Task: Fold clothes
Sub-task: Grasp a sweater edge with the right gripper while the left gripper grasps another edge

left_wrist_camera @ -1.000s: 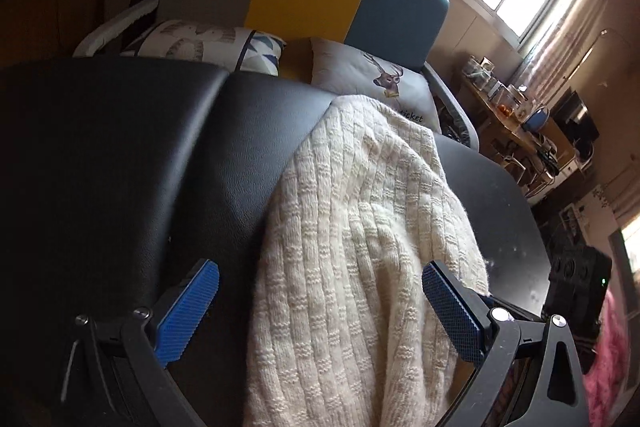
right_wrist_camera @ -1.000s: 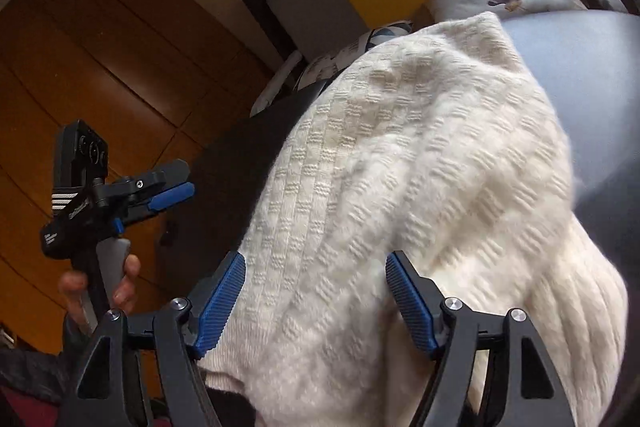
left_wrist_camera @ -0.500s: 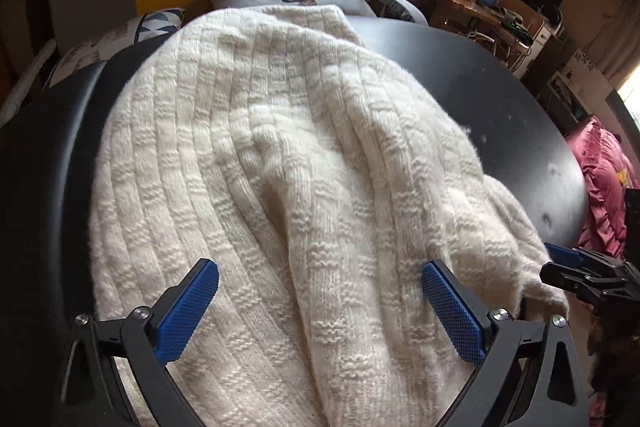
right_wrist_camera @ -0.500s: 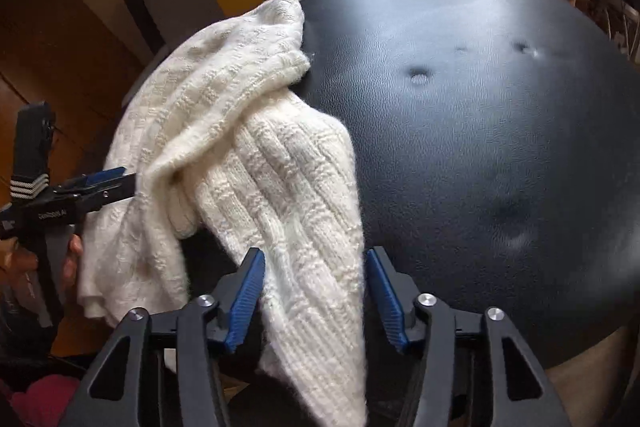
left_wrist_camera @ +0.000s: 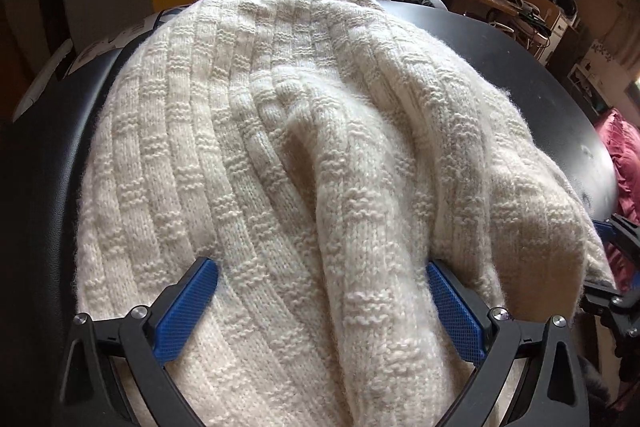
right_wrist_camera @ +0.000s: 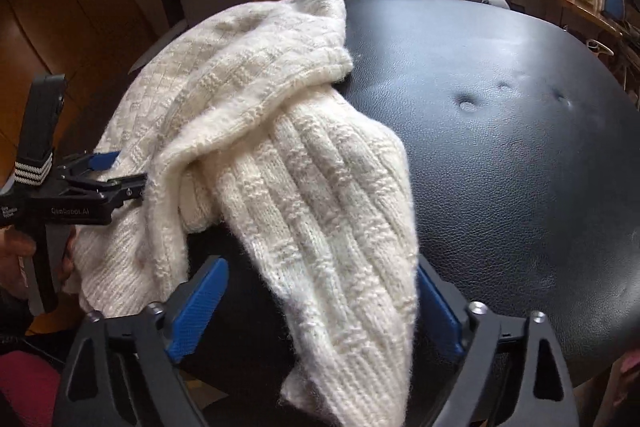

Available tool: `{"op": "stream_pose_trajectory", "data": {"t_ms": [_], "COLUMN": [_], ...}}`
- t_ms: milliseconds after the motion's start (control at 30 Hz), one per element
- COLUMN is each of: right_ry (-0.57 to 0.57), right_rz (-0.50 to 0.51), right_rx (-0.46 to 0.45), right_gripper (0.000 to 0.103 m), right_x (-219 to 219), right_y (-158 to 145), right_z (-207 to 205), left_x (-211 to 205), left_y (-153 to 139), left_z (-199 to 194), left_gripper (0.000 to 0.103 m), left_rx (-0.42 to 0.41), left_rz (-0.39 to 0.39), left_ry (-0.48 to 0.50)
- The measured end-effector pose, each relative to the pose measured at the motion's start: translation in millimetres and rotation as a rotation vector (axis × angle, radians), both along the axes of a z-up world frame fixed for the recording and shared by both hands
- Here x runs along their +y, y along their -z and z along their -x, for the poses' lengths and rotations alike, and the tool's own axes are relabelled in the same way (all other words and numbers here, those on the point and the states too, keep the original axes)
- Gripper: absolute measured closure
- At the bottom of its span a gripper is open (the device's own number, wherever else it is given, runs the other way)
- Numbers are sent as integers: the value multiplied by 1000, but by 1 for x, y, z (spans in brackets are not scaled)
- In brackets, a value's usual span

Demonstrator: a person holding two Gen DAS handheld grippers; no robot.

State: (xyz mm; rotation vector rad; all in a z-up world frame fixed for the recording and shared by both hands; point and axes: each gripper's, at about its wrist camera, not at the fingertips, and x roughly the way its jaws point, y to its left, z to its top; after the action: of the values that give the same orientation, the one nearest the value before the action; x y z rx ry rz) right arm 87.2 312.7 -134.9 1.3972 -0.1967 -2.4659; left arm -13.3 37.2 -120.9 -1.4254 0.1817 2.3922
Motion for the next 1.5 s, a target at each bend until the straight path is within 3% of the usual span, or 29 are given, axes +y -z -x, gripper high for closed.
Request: {"op": "stream_pose_trajectory", "data": {"t_ms": [100,167,233,300,400,500,600,667,867,1000,1133,1233,1267,1300,1367,1500], "right_ry": [69,104,139,146,127,105,64,26,23,52,53,55,55,54,55,74], "right_rz": [127,133,109,99,77,128,257,272,236,257,238,281,291,295,305,332], "right_rx": [-3,-7,-13,-7,7,40,69,80,46,14,-31,-31,-30,-27,-22,-17], "right_gripper": [30,45,83,86,88,88,88,88,88,85,84,84,84,84,84,84], "right_x": [18,24,28,28,21,14,14,8,0,14,20,25,27,27,27,27], "right_y": [-1,-2,-3,-5,-11,-23,-34,-40,-27,-9,6,10,11,12,13,15], "right_z": [0,0,-2,-5,-3,0,9,15,14,9,11,12,13,13,14,15], "left_x": [-1,-3,-4,-4,-11,-19,-24,-23,8,50,85,111,114,112,110,82], "left_y": [0,1,0,-1,-5,-16,-35,-53,-92,-92,-69,-50,-46,-42,-36,-42], "left_z": [0,-1,-1,1,2,-3,-8,-10,3,4,5,6,6,7,9,22], "left_gripper": [0,0,0,0,0,0,0,2,8,8,8,8,10,23,38,67], "left_rx": [3,20,17,4,2,31,95,124,92,52,-1,-41,-50,-56,-67,-122], "left_rz": [-9,-19,-23,-25,-59,-116,-134,-163,-245,-196,-69,33,48,47,47,-110], "left_ry": [4,9,7,4,-5,-20,-13,33,211,322,377,412,413,407,394,313]}}
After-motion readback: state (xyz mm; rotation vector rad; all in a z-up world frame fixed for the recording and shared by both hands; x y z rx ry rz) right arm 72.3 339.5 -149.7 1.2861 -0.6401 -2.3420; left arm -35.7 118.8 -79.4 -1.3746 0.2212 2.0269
